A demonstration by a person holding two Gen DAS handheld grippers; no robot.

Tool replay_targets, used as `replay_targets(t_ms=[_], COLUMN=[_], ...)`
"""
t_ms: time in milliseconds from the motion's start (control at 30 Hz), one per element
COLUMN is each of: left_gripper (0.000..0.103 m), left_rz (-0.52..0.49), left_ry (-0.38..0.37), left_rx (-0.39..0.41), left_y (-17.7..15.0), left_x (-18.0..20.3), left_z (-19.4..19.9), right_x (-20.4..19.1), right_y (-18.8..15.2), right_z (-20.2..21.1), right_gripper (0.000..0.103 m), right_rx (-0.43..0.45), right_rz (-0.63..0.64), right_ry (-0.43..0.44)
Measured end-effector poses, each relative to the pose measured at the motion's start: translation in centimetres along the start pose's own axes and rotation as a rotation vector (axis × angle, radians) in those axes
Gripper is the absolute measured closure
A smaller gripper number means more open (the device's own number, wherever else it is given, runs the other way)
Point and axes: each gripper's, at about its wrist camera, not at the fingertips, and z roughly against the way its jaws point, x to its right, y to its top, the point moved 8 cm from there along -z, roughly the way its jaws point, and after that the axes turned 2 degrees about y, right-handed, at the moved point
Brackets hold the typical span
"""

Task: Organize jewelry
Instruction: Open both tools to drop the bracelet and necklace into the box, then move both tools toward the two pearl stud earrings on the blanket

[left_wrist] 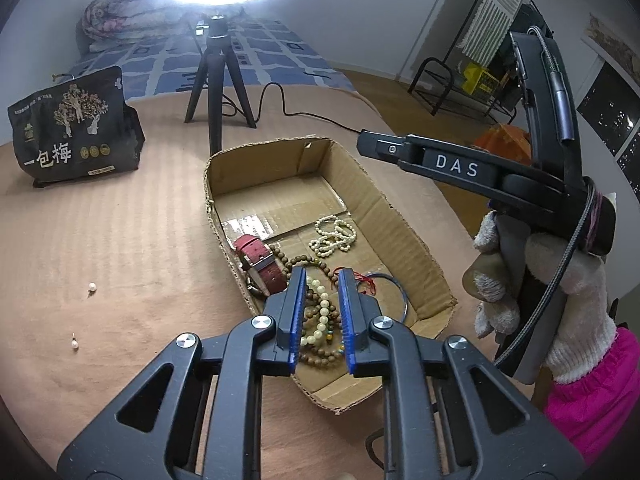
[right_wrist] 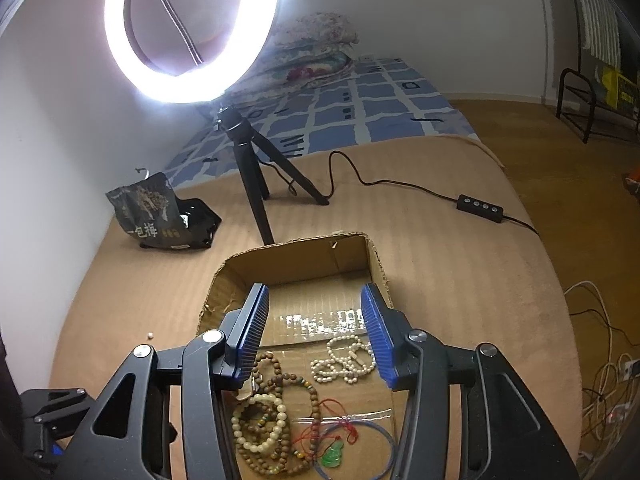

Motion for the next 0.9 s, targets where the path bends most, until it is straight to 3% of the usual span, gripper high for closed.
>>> replay_targets(t_ms=[300,400,700,733,800,900], left_gripper=[0.088,0.088,0.088,0.086,0.073,0.065], left_rz=[-0.012,-0.018,-0.016,-0.012,-0.006,0.011], left_ry=[0.03,0.044,0.067,0.059,0.059,0.076], left_rx=[0.013,0.022,0.026,0.024,0.036,0.065], left_y=[-0.5,-0.6,-1.5,-1.7,-1.8,-1.9], left_x=[-0.7,-1.1,-3.2,-3.7,-4.6,-6.1], left_z=[1.1,1.6,3.7,4.0,4.7,6.0], right_x=[-0.4,-0.8,-2.6,-3.1,-3.8,-5.1], right_y=[0.0,0.0,-0.3,-0.3,-0.3,-0.2], right_z=[0.9,1.2,2.1,2.2,2.4,2.8], right_gripper=[0.055,0.046,0.036,0.035,0.027,0.025], right_rx=[0.013,0.021,0.008,0.007,0.014,0.044], right_rz=[0.007,0.015,-0.023,-0.024,-0.028,-0.02], right_ry=[-0.025,-0.034,0.001,0.01,0.01,0.0])
